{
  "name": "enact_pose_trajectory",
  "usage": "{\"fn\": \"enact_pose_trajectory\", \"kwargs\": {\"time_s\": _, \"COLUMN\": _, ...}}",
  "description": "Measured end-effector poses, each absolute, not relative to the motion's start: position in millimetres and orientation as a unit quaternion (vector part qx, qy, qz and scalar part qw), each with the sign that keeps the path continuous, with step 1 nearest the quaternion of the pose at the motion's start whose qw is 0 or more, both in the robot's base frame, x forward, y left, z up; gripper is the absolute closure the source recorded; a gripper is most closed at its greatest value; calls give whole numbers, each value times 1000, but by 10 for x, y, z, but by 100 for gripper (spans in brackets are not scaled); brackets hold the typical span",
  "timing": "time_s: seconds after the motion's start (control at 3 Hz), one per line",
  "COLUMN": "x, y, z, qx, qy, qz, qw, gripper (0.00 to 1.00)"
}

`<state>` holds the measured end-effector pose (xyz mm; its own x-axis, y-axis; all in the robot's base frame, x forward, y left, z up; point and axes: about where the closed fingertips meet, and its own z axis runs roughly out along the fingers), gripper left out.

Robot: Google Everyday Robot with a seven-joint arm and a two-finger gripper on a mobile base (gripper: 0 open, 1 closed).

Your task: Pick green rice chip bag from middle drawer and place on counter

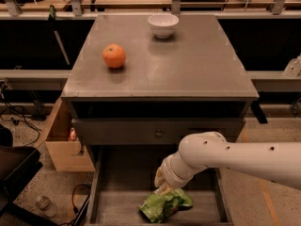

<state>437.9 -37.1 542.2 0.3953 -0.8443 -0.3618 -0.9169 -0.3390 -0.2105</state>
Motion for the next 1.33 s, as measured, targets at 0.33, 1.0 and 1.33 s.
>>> {"fn": "enact_pose_trajectory", "kwargs": {"time_s": 0.33, "x": 4374, "y": -366, "z": 5418, "qx": -813, "qy": 541, "qz": 95, "qw": 192, "gripper": 13}}
{"fn": "enact_pose_trajectory", "kwargs": {"time_s": 1.0, "x": 4369, "y": -363, "z": 5415, "qx": -814, "qy": 541, "qz": 95, "qw": 192, "gripper": 0}}
{"fn": "enact_pose_trajectory", "kwargs": {"time_s": 1.33, "x": 4407, "y": -355, "z": 5380, "qx": -826, "qy": 529, "qz": 91, "qw": 173, "gripper": 0}}
